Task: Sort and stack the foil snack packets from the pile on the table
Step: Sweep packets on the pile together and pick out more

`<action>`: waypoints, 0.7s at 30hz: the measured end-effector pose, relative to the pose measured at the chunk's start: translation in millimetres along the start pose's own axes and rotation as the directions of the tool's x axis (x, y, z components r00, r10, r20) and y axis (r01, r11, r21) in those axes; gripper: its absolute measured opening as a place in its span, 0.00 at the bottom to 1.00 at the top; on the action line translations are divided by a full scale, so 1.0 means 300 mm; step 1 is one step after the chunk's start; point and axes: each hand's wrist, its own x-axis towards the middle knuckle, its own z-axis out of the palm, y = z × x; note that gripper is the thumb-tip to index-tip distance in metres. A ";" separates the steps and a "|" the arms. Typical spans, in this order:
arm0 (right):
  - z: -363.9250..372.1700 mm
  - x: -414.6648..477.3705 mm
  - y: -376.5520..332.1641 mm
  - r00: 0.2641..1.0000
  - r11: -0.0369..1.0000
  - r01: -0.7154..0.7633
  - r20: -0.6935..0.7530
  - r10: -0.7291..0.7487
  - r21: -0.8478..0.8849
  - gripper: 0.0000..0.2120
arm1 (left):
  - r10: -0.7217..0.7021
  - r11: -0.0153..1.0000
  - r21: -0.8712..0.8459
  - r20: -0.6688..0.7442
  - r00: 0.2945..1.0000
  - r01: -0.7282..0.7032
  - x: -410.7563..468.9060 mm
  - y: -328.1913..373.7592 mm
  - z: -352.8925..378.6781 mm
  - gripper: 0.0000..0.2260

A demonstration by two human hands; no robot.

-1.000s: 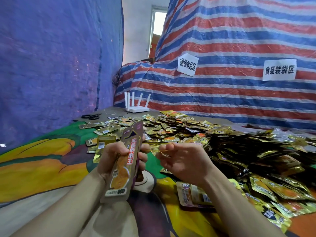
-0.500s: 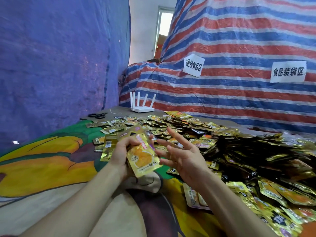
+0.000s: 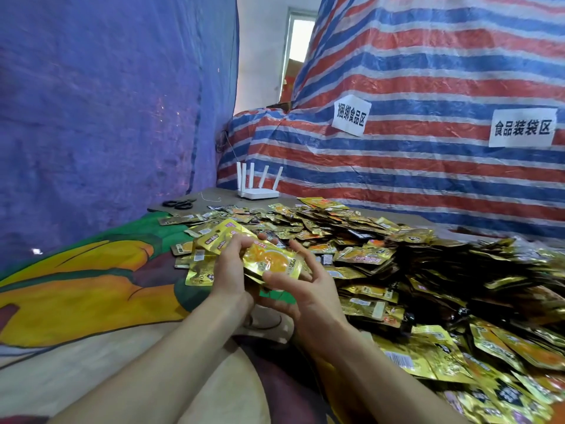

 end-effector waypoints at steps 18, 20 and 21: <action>-0.014 -0.017 -0.026 0.996 0.976 0.052 -0.065 -0.067 -0.212 0.34 | 0.499 0.783 0.501 -0.152 0.853 -0.368 -0.017 -0.010 -0.008 0.27; -0.016 -0.017 -0.024 0.996 0.970 0.037 -0.068 -0.055 -0.239 0.35 | 0.506 0.774 0.505 -0.133 0.852 -0.381 -0.018 -0.007 -0.008 0.24; -0.020 -0.015 -0.023 0.996 0.966 0.031 -0.070 -0.050 -0.258 0.35 | 0.509 0.762 0.525 -0.122 0.852 -0.380 -0.019 -0.007 -0.007 0.23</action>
